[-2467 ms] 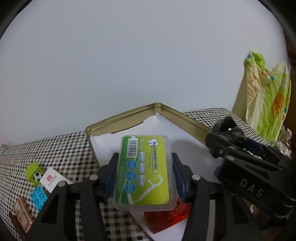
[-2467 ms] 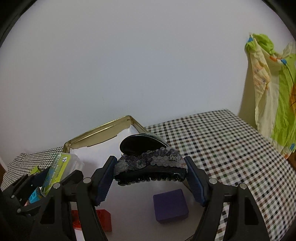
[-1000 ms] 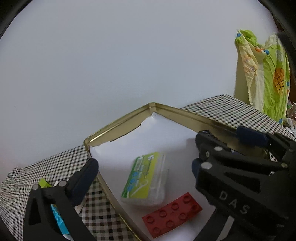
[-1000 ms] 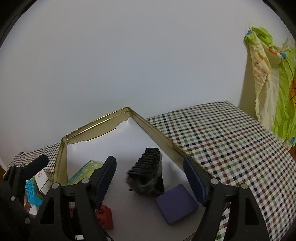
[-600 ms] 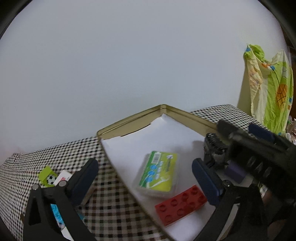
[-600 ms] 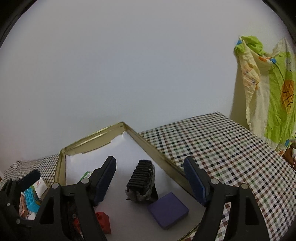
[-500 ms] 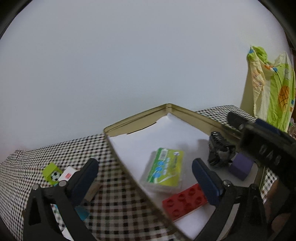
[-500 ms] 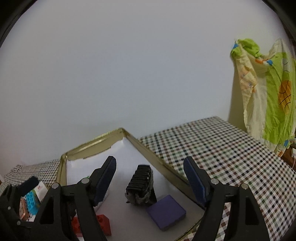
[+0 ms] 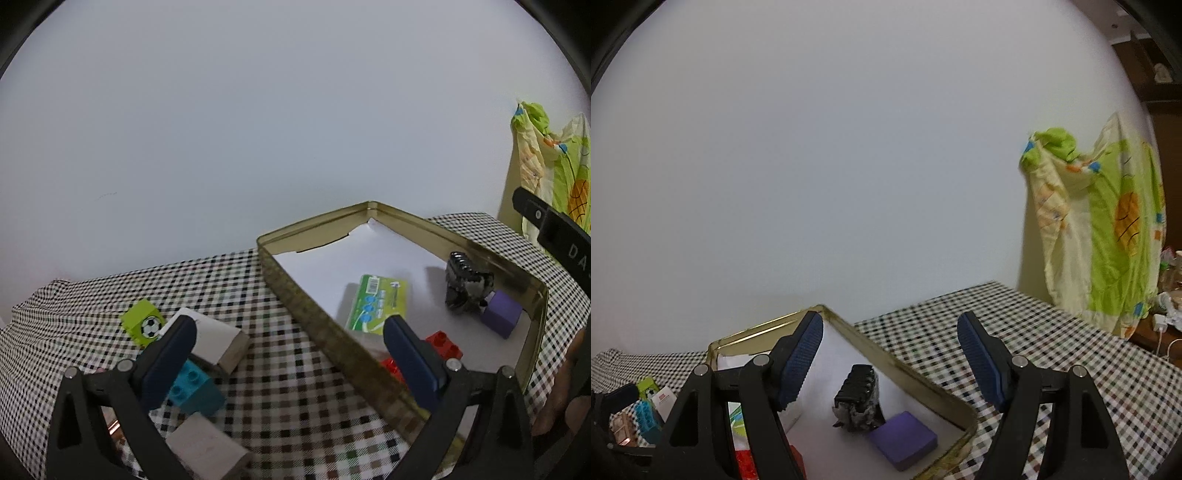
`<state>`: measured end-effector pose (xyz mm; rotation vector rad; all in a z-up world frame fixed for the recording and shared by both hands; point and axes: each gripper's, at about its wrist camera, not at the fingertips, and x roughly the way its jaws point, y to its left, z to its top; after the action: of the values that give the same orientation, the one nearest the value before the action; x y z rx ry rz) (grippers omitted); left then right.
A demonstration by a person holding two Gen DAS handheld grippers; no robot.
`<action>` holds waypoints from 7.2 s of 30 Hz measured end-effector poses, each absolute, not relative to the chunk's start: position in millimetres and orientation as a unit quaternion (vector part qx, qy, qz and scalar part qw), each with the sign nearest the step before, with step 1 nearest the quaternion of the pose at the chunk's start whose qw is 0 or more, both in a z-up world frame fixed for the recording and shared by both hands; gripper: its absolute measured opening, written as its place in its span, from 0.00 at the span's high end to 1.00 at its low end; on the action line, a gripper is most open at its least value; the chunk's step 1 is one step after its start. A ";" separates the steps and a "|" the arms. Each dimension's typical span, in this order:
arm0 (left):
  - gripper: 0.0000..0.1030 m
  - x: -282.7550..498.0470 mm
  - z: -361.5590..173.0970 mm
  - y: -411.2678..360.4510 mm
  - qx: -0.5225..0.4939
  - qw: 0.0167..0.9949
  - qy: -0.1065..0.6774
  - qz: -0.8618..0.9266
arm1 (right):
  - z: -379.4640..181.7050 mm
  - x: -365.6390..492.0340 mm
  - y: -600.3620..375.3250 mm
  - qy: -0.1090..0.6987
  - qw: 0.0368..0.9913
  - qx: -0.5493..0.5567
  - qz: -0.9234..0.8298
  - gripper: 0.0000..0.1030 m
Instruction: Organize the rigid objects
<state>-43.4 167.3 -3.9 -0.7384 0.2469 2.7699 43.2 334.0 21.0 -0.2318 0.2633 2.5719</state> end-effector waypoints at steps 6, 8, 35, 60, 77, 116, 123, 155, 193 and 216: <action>0.01 -38.8 -2.7 156.4 -0.250 0.128 0.078 0.956 | 19.4 50.9 335.6 0.109 0.280 -0.094 0.949 0.21; 0.01 -37.8 -2.4 154.0 -0.250 0.128 0.077 0.957 | 18.2 54.8 331.6 0.111 0.282 -0.095 0.948 0.21; 0.01 -7.7 -0.4 114.8 -0.238 0.134 0.074 0.959 | 20.3 91.3 267.0 0.093 0.281 -0.085 0.951 0.20; 0.01 -5.6 -1.2 75.3 -0.248 0.112 0.067 0.960 | 10.8 78.7 211.0 0.092 0.227 -0.104 0.964 0.20; 0.01 -34.2 -9.8 8.0 -0.275 0.051 0.040 0.959 | 5.3 61.6 175.0 0.085 0.175 -0.136 0.972 0.20; 0.01 -52.5 -37.4 -12.9 -0.373 0.076 0.066 0.922 | -49.6 -32.9 114.2 -0.016 -0.035 -0.424 0.905 0.53; 0.01 -60.0 -47.0 -18.3 -0.418 0.087 0.070 0.902 | -45.7 -30.4 118.0 -0.015 -0.046 -0.425 0.904 0.61; 0.87 -59.8 -49.2 -85.0 -0.417 0.079 -0.005 0.906 | -30.1 -20.2 136.5 0.107 -0.093 -0.362 0.921 0.61; 0.87 -36.0 23.1 122.3 -0.239 0.195 0.020 0.951 | 26.5 13.3 350.6 0.142 0.110 -0.181 0.967 0.61; 0.87 -47.5 0.9 235.2 -0.278 0.245 0.069 0.926 | 2.8 -4.3 346.2 0.104 0.131 -0.244 0.955 0.61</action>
<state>-47.5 235.2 0.9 -0.7575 0.1897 2.5281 -4.3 346.2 2.8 -0.7085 0.3008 2.7736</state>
